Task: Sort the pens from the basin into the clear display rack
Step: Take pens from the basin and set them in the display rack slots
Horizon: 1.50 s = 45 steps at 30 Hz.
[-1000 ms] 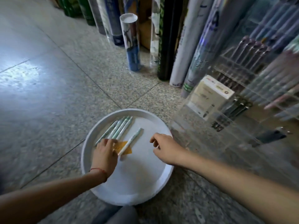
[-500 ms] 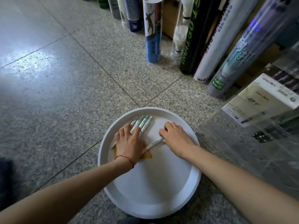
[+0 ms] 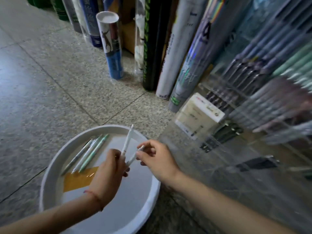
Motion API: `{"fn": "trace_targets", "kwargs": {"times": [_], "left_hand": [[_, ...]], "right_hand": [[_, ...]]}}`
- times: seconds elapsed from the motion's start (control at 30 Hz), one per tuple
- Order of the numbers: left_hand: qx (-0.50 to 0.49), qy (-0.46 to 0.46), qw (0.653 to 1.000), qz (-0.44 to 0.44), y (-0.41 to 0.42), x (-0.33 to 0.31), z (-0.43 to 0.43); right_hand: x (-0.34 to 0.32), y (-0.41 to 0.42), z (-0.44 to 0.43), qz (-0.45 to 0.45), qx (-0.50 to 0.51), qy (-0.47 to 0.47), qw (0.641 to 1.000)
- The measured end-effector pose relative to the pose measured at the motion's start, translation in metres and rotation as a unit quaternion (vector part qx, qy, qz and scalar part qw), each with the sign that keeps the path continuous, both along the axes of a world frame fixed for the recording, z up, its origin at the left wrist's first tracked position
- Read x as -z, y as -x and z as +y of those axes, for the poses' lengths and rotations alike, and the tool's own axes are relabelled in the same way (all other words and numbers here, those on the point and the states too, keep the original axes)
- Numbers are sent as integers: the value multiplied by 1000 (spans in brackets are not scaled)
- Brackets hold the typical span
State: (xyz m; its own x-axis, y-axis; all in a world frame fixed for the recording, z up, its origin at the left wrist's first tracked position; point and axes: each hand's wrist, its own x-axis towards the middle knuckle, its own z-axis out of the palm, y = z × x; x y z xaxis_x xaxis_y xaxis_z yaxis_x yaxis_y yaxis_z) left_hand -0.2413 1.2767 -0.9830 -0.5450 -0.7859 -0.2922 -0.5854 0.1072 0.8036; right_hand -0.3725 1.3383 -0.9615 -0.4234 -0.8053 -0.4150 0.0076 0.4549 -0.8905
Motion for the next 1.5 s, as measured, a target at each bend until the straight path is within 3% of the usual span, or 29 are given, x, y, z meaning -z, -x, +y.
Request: {"fn": "trace_targets", "kwargs": {"times": [0.13,0.23,0.47,0.63,0.83,1.07,1.5], "left_hand": [[60,-70,988,122,30,-56,37],[105,-108,974,167,52,-89,60],[186,-264,933,155,101,-132,85],[195,-316,912,173,118,-157,103],[231,-281,917,162,144,-183,122],[271,-264,910,170,181,-217,153],[308,-218,910,170,196,-215,166]], "right_hand": [[-56,24,44,-34,63,75,995],[-93,48,80,-8,99,110,989],[-151,86,147,-8,189,205,960],[-166,102,170,21,214,211,954],[-177,115,186,44,211,201,956],[-205,139,204,97,261,222,934],[-212,148,228,143,269,176,936]]}}
